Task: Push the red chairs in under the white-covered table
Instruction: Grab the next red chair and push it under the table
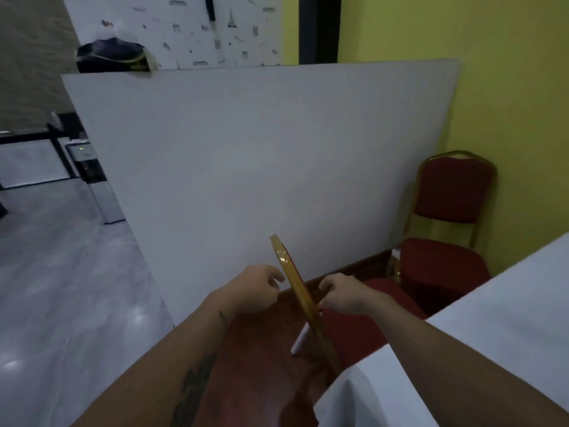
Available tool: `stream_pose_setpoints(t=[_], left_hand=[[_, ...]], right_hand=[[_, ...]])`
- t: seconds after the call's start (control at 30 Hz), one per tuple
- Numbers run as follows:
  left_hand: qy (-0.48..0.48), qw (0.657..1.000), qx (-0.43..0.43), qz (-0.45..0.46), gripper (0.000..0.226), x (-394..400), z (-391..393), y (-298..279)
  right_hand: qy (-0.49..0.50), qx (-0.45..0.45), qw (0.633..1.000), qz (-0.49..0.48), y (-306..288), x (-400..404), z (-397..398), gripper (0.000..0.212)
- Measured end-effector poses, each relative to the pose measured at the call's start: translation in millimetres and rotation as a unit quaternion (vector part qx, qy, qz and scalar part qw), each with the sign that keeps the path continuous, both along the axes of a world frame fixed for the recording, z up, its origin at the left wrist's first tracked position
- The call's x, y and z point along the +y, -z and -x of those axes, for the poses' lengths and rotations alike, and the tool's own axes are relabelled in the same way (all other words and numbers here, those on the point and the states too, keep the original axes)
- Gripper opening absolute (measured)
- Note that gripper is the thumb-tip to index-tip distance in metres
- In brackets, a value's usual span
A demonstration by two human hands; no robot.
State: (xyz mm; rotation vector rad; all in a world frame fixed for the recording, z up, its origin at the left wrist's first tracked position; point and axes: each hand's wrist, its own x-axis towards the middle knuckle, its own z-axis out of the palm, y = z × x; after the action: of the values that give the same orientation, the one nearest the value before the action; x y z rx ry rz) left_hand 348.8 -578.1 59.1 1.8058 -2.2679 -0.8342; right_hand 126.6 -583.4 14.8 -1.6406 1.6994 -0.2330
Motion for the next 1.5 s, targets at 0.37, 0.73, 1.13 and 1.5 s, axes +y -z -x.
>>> stream_pose_setpoints(t=[0.37,0.73,1.13,1.5], left_hand=[[0.247,0.950,-0.164,0.096,0.080,-190,-17,59],[0.442,0.855,-0.270,0.029,0.046,-291,31,64],[0.629,0.763,-0.146,-0.030,0.045,-353,51,84],[0.735,0.657,-0.166,0.001,0.044,-382,64,82]], right_hand=[[0.052,0.118,0.988,-0.084,33,-95,-76,0.061],[0.106,0.153,0.973,-0.139,24,-139,-88,0.033],[0.286,0.192,0.929,-0.138,26,-162,-111,0.025],[0.398,0.230,0.871,-0.175,16,-193,-147,0.021]])
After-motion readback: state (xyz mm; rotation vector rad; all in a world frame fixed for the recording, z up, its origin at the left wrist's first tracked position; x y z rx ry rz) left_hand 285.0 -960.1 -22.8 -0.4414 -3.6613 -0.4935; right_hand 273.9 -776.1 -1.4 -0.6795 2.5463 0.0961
